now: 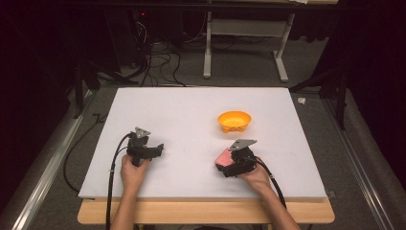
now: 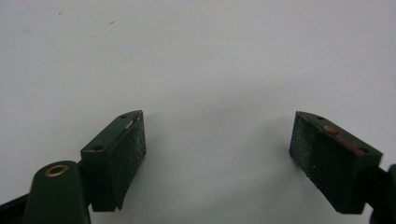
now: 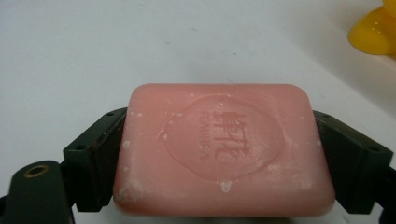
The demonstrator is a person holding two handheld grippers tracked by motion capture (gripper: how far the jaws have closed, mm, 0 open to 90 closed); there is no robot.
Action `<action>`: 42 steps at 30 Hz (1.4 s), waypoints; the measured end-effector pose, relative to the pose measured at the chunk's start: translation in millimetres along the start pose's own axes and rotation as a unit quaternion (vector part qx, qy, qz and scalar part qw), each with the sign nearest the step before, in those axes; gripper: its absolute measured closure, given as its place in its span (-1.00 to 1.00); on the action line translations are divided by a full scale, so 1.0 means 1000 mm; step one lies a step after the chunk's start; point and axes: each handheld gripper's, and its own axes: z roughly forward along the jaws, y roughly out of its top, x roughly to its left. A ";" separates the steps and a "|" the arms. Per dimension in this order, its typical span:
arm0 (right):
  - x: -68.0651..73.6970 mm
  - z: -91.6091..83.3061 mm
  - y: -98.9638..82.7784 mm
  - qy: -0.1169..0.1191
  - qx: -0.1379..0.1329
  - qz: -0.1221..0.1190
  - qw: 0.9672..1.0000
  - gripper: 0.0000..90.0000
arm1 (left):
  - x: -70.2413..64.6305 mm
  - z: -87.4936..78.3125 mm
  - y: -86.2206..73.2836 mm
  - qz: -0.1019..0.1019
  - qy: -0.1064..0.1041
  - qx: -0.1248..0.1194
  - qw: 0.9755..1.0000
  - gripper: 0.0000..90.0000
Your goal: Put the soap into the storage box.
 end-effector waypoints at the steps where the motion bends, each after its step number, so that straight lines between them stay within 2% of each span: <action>1: 0.000 -0.001 0.000 0.001 -0.001 0.001 1.000 -0.70 | 0.000 0.000 0.000 0.000 0.000 0.000 1.000 -0.58; 4: -0.001 -0.004 0.000 0.005 -0.007 0.010 1.000 -0.70 | 0.000 0.000 0.000 0.000 0.000 0.000 1.000 -0.58; 17: -0.007 -0.018 -0.003 0.004 -0.018 0.021 1.000 -0.70 | 0.000 0.000 0.000 0.001 0.000 0.001 1.000 -0.58; 42: -0.024 -0.045 -0.008 -0.016 -0.043 0.058 0.997 -0.70 | 0.000 0.000 0.000 0.000 0.001 0.001 1.000 -0.59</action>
